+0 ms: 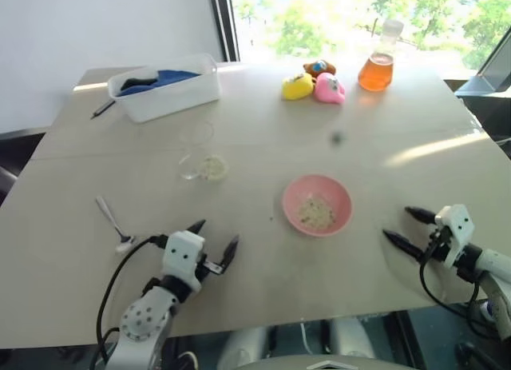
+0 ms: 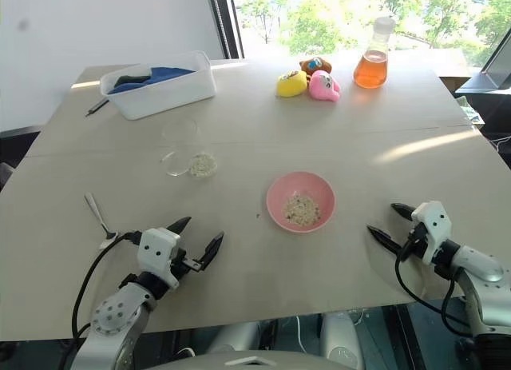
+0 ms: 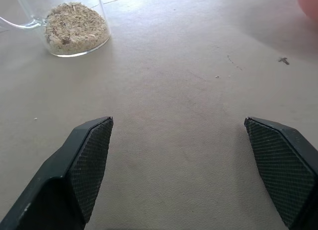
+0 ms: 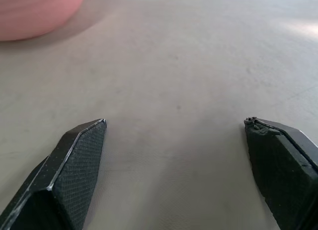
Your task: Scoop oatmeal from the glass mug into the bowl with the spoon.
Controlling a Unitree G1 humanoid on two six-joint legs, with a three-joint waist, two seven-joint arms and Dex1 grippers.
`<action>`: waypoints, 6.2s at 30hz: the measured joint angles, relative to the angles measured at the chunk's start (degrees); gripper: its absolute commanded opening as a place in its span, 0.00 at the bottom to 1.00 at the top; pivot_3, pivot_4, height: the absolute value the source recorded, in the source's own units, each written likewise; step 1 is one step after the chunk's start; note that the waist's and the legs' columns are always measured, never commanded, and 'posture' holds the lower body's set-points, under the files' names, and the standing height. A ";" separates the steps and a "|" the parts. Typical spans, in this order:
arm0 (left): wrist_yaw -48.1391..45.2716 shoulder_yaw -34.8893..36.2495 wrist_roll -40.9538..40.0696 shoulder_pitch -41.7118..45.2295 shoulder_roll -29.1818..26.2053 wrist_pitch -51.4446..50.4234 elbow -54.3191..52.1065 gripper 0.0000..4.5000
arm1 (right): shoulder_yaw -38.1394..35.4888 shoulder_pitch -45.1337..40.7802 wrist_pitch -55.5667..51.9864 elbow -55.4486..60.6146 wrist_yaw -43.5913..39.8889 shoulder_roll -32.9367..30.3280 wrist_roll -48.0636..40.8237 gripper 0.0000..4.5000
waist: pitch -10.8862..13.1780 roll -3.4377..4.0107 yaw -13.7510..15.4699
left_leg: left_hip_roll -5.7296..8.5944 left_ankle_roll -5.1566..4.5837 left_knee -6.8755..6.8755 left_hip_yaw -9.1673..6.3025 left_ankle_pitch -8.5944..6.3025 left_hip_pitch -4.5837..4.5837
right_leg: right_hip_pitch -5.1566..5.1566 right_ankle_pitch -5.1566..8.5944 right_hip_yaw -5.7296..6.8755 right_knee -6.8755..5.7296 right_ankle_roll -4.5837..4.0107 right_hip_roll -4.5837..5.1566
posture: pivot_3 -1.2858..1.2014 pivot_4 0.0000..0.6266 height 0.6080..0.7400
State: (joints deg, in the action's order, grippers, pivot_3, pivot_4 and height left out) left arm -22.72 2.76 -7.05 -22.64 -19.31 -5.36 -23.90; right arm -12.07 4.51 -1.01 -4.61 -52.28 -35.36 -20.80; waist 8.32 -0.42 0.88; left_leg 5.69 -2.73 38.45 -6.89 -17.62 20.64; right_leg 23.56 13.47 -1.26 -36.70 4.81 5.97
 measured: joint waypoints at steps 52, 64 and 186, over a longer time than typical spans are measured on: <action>33.95 30.99 -12.76 21.78 8.42 -64.90 -22.86 0.99 | 10.39 -27.31 -30.95 31.42 -8.97 -9.57 -23.61 1.00 | 0.55 -0.19 0.01 | 0.01 0.09 0.04 -0.19 0.05 0.26 | 0.19 -0.01 0.20 0.00 -0.01 -0.02 | 0.52 0.24 1.00; 26.00 34.85 -12.42 22.49 3.19 -67.84 -16.21 0.99 | 11.04 -27.50 -31.45 31.80 -8.50 -8.86 -23.76 1.00 | 0.56 -0.21 -0.01 | 0.02 0.10 0.03 -0.19 0.06 0.26 | 0.21 -0.01 0.20 0.00 -0.02 -0.01 | 0.52 0.24 1.00; -16.33 -2.27 -18.10 4.90 -9.50 -8.11 -10.71 0.00 | 13.40 -37.40 -69.65 22.05 39.11 21.55 -47.50 0.01 | 0.74 0.14 -0.72 | 0.00 0.07 -0.10 -0.18 0.05 0.41 | 0.39 -0.02 0.17 0.09 -0.05 -0.05 | 0.52 0.24 1.00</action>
State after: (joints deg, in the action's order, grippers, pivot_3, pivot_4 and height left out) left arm -39.04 0.50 -25.15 -17.74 -28.80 -13.47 -34.61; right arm 1.33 -32.89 -70.66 17.44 -13.17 -13.81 -68.30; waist 9.06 -0.28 0.16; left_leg 5.69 -2.66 38.35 -7.07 -17.57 21.04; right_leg 23.95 13.46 -1.10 -36.62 4.76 5.92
